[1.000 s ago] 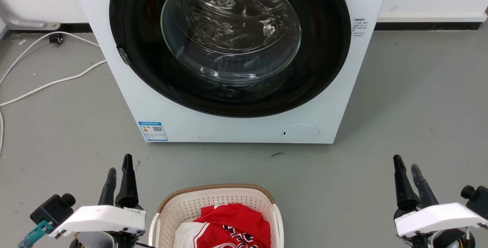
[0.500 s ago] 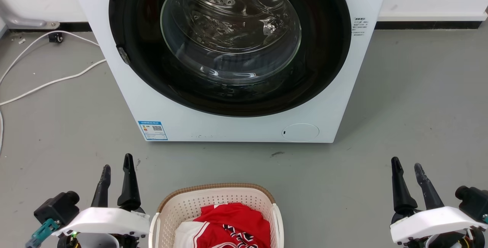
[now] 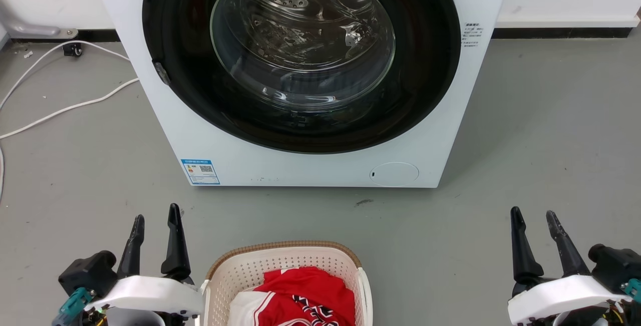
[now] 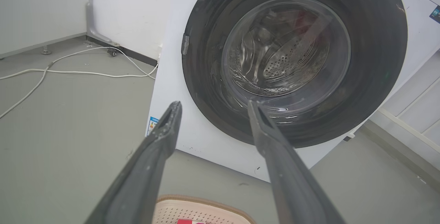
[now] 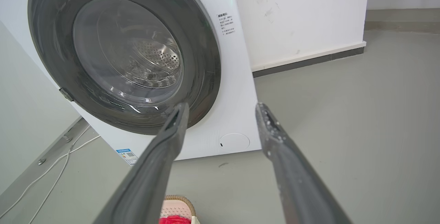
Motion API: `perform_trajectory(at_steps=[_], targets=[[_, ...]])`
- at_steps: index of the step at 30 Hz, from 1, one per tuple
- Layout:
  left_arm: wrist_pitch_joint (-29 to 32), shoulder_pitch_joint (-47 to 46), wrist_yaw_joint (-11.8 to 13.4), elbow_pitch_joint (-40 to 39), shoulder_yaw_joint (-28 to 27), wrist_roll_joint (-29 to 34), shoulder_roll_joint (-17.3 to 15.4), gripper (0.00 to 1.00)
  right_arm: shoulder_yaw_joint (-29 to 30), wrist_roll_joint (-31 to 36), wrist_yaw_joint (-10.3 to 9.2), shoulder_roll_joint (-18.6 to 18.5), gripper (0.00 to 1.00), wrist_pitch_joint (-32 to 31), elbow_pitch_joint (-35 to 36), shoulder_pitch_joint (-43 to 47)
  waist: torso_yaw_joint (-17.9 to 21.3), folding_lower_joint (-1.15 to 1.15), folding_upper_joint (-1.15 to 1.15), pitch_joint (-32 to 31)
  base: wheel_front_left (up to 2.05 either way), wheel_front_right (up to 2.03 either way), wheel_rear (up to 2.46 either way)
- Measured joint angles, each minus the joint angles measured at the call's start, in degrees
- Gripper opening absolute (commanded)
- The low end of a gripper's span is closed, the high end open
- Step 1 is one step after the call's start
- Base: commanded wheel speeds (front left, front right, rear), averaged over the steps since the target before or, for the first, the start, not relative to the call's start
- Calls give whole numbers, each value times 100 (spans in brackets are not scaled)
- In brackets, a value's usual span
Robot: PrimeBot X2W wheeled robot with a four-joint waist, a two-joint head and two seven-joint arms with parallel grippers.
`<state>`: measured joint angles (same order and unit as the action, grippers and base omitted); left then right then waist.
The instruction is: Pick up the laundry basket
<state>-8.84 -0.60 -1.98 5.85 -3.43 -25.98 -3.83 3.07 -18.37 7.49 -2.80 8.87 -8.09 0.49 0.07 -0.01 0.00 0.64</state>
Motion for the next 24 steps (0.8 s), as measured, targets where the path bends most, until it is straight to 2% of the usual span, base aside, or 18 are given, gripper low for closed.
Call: perform_trajectory(at_steps=[24], targets=[[-312, 126, 100, -59, 32, 1281, -29, 100, -8, 1272, 1, -1, 100, 319, 121, 106, 9, 0, 0, 9, 0, 0, 0]])
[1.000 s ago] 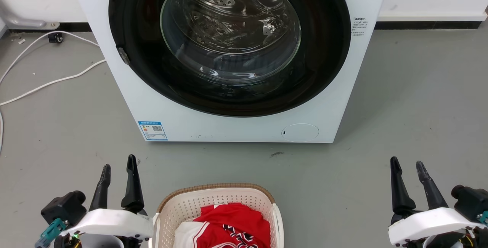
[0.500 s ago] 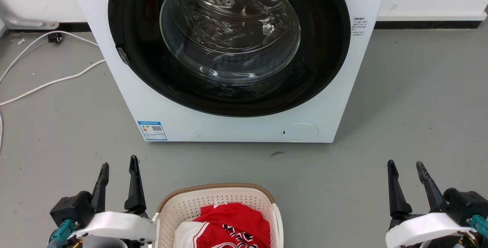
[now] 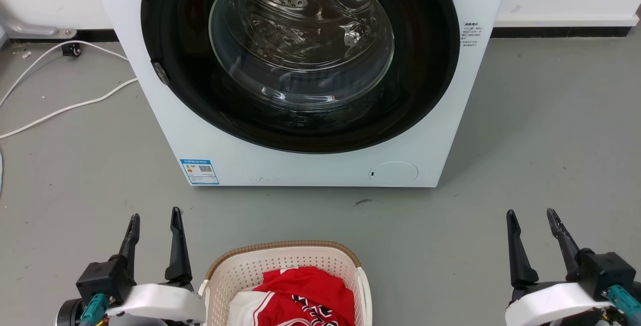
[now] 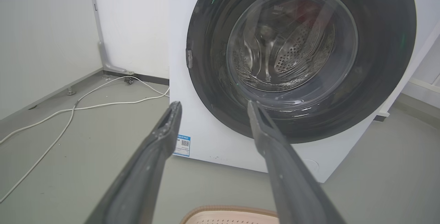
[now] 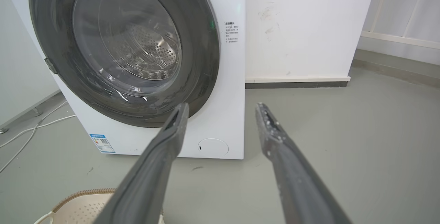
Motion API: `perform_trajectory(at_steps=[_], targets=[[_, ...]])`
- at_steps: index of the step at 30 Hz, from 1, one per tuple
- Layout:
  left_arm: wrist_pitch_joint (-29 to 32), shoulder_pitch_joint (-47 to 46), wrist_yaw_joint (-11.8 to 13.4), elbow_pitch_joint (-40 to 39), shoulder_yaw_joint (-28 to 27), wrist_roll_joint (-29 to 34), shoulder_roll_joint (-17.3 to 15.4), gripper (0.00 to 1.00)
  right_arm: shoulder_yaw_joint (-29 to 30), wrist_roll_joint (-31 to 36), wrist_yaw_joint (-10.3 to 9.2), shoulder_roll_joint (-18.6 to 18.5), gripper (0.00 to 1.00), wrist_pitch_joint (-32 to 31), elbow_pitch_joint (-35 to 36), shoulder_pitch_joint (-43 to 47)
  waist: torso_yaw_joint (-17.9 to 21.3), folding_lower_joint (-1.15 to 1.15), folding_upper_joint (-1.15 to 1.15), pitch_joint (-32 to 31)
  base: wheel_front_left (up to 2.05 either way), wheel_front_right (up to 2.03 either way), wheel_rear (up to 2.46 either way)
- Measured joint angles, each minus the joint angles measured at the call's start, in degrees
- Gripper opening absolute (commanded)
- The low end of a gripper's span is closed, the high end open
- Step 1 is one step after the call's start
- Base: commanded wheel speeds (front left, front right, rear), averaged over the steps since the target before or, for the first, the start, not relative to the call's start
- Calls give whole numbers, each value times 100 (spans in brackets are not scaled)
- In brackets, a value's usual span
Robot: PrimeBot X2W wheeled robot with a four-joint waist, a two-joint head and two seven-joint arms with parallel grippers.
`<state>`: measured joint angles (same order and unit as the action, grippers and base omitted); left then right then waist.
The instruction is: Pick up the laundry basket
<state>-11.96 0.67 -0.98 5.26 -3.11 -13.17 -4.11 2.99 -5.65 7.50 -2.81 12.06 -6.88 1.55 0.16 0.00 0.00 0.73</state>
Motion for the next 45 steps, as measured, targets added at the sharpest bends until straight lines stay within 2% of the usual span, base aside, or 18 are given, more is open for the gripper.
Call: perform_trajectory(at_steps=[10, 28, 45], targets=[[-120, 77, 58, -25, 1, 501, 2, 100, -16, 475, 0, 0, 100, 110, 33, 66, 4, 0, 0, -14, 0, 0, 0], [-299, 141, 143, -130, -7, 1246, -1, 100, -26, 834, 1, -2, 100, 300, 156, 118, -11, 0, 0, -41, 0, 0, 0], [-311, 164, 45, 4, -151, 1200, 70, 100, -21, 621, 1, -2, 100, 302, 107, 130, -9, 0, 0, -39, 0, 0, 0]])
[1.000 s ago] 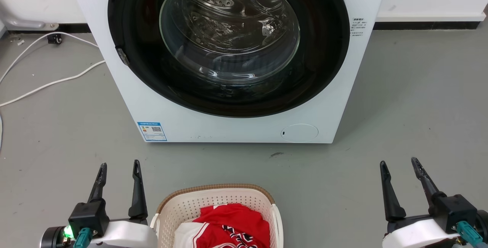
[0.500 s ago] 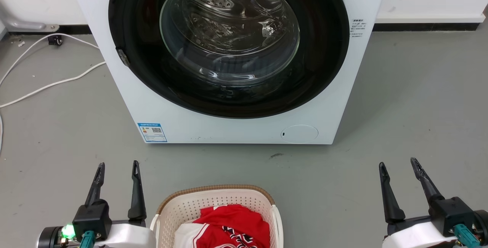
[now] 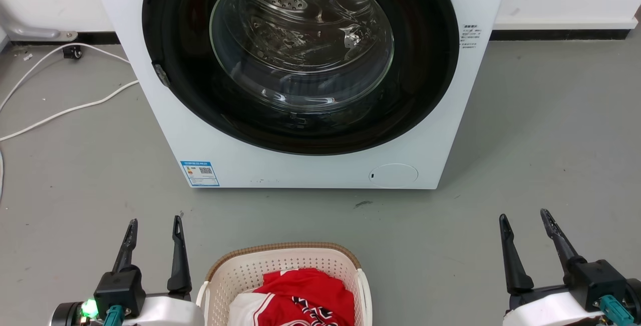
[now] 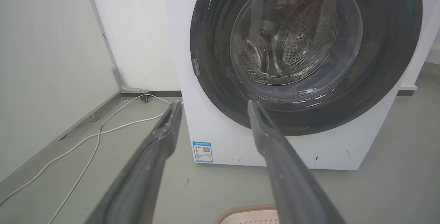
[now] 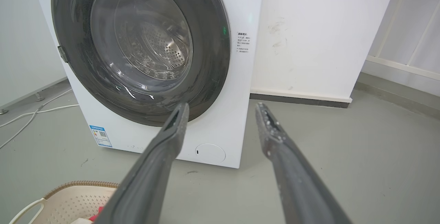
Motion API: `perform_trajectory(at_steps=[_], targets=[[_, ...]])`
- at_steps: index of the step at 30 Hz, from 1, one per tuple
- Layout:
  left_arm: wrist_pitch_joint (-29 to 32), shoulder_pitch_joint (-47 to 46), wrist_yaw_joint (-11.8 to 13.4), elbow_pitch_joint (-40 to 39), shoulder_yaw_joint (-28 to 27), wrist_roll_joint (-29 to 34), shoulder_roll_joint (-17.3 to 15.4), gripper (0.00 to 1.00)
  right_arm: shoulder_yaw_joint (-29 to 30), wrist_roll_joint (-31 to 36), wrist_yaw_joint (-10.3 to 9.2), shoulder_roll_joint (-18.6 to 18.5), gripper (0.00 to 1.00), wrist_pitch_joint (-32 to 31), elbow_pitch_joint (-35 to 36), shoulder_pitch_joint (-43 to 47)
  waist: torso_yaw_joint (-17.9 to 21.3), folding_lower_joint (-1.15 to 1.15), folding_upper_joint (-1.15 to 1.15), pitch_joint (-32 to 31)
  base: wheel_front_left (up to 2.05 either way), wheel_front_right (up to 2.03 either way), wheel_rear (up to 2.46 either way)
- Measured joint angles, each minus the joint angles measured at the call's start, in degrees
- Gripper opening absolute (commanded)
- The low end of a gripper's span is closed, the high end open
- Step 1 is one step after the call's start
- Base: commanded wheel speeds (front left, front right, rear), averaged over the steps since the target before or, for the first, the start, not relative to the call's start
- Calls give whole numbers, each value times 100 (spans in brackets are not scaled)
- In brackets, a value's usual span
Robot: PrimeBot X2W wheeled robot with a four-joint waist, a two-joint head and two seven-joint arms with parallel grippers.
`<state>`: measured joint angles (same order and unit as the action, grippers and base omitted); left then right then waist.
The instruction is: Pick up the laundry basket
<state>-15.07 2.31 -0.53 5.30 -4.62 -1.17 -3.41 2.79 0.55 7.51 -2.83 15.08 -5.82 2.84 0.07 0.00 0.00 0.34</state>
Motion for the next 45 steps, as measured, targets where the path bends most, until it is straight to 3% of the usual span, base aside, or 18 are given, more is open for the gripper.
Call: perform_trajectory(at_steps=[10, 14, 28, 45], targets=[[0, -18, 1, 88, -185, -57, 25, 100, -76, -81, -1, 0, 100, 0, -23, -20, 1, 0, 0, 68, 0, 0, 0], [-1, -194, -56, 242, -403, -68, -46, 100, -213, -408, 0, -2, 100, 1, -271, -263, -9, 0, 0, 171, 0, 0, 0], [-1, -1402, -490, 1930, -538, -149, -383, 100, -1366, -744, 0, -1, 100, 1, -2064, -1634, -154, 0, 0, 1103, 0, 0, 0], [0, -2616, -636, 3874, -275, -149, -600, 100, -2447, -1156, 0, -1, 100, 1, -4290, -3141, -142, -1, 0, 2595, 0, 0, 0]])
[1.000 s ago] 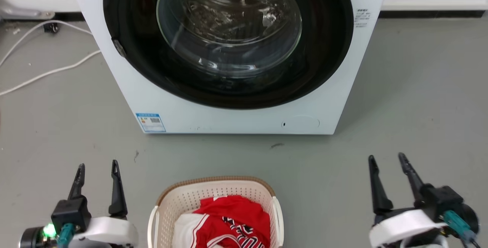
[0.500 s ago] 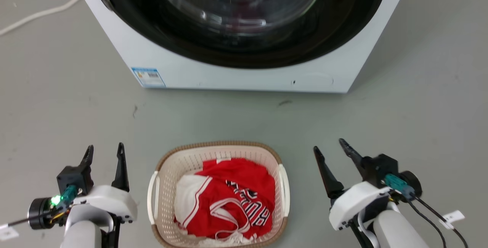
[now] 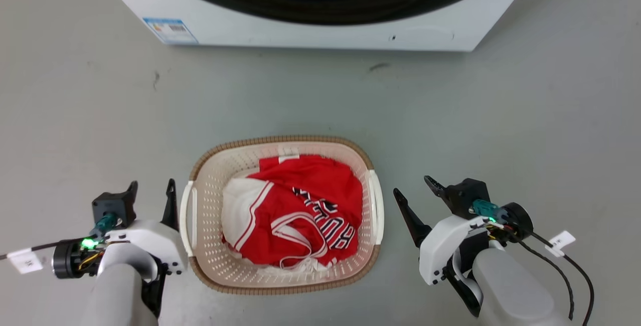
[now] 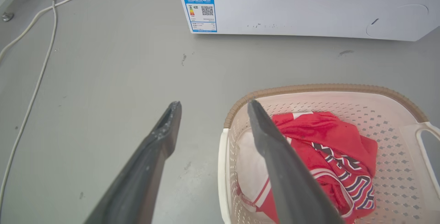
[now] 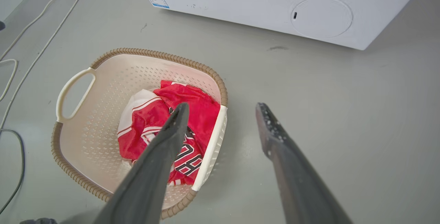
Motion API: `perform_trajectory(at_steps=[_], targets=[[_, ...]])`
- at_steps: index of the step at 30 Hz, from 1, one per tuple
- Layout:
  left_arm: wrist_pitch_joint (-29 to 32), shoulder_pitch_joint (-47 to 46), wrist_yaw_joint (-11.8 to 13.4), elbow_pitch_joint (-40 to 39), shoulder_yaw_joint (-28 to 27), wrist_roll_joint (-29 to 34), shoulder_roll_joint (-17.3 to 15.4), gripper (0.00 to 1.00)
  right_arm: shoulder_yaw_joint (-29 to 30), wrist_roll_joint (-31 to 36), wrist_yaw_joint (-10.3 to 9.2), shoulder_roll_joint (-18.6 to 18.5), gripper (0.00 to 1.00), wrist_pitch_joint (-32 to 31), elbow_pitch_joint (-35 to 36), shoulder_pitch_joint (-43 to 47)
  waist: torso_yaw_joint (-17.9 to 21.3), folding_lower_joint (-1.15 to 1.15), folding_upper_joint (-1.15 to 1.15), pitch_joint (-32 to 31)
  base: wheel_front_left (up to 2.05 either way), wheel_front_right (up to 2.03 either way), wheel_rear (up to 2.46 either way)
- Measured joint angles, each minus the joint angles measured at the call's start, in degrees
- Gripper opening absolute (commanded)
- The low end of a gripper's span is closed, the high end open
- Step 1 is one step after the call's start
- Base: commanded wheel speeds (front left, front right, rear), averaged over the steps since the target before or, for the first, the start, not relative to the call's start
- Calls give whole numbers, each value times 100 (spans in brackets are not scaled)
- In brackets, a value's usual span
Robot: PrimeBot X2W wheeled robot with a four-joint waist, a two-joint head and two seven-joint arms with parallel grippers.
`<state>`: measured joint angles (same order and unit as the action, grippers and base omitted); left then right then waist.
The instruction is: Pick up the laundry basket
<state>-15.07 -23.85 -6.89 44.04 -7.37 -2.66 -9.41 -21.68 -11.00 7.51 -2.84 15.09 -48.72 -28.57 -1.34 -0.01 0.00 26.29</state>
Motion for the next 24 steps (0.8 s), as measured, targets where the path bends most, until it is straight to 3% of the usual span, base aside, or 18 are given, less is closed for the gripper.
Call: perform_trajectory(at_steps=[11, 24], targets=[[-1, -666, 45, 887, 132, 54, 13, 100, -671, -342, 0, 0, 100, -1, -987, -829, -87, 0, 0, 808, 0, 0, 0], [-1, -1193, 36, 1345, 254, 33, 21, 100, -1222, -781, 0, -1, 100, 0, -1461, -1397, -240, 0, 0, 1535, 0, 0, 0]])
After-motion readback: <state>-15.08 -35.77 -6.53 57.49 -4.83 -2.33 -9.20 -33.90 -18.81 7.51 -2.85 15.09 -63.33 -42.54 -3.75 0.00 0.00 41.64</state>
